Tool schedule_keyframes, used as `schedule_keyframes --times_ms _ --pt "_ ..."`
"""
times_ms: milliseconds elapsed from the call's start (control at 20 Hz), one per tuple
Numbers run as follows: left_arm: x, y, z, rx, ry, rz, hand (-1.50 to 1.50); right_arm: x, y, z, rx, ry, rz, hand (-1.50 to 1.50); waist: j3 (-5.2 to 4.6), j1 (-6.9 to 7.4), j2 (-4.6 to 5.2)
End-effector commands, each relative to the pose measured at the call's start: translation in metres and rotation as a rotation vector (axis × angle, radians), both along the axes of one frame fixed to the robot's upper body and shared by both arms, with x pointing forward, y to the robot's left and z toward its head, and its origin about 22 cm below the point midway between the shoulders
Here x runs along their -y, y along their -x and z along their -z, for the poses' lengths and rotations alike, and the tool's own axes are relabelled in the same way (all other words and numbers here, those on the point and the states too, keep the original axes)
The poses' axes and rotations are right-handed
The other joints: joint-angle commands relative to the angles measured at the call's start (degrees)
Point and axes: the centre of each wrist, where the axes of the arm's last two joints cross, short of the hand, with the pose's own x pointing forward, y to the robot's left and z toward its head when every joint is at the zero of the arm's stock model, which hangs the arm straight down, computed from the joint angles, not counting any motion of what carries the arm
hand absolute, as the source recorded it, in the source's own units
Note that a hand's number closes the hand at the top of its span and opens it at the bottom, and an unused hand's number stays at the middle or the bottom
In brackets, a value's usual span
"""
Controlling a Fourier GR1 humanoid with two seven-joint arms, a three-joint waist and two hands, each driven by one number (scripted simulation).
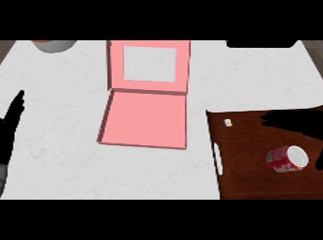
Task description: Pick the can from the tray and place it in the cardboard box
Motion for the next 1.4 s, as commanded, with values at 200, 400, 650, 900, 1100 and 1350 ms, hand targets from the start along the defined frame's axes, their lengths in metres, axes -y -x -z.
schedule_keyframes --times_ms 200,400,650,900,1100,1350 --pt "-0.009 0.006 -0.001 0.001 -0.007 0.0 0.0 -0.006 -0.01 -0.012 -0.066 -0.066 -0.056 -1.5 -0.02 -0.14 -0.11" --pt "-0.006 -0.016 -0.012 0.008 0.005 -0.009 0.0 0.005 -0.007 -0.01 -0.1 -0.074 -0.092 -1.5 0.0 -0.25 0.13" --pt "-0.006 0.004 0.008 -0.009 0.021 -0.01 0.0 -0.015 0.011 -0.011 -0.104 -0.121 -0.145 -1.5 -0.05 -0.69 -0.17" --pt "-0.007 -0.007 0.016 -0.002 0.011 -0.025 0.0 -0.019 0.029 -0.013 -0.084 -0.041 -0.133 -1.5 -0.06 -1.09 -0.12" --pt "-0.006 0.002 0.011 -0.004 -0.003 -0.023 0.0 -0.022 0.045 0.003 -0.095 0.045 -0.085 -1.5 -0.04 -0.78 -0.13" --pt "-0.012 0.01 0.015 0.004 -0.001 -0.016 0.0 -0.032 0.044 0.008 -0.086 0.082 -0.081 -1.5 -0.03 -0.56 -0.12"
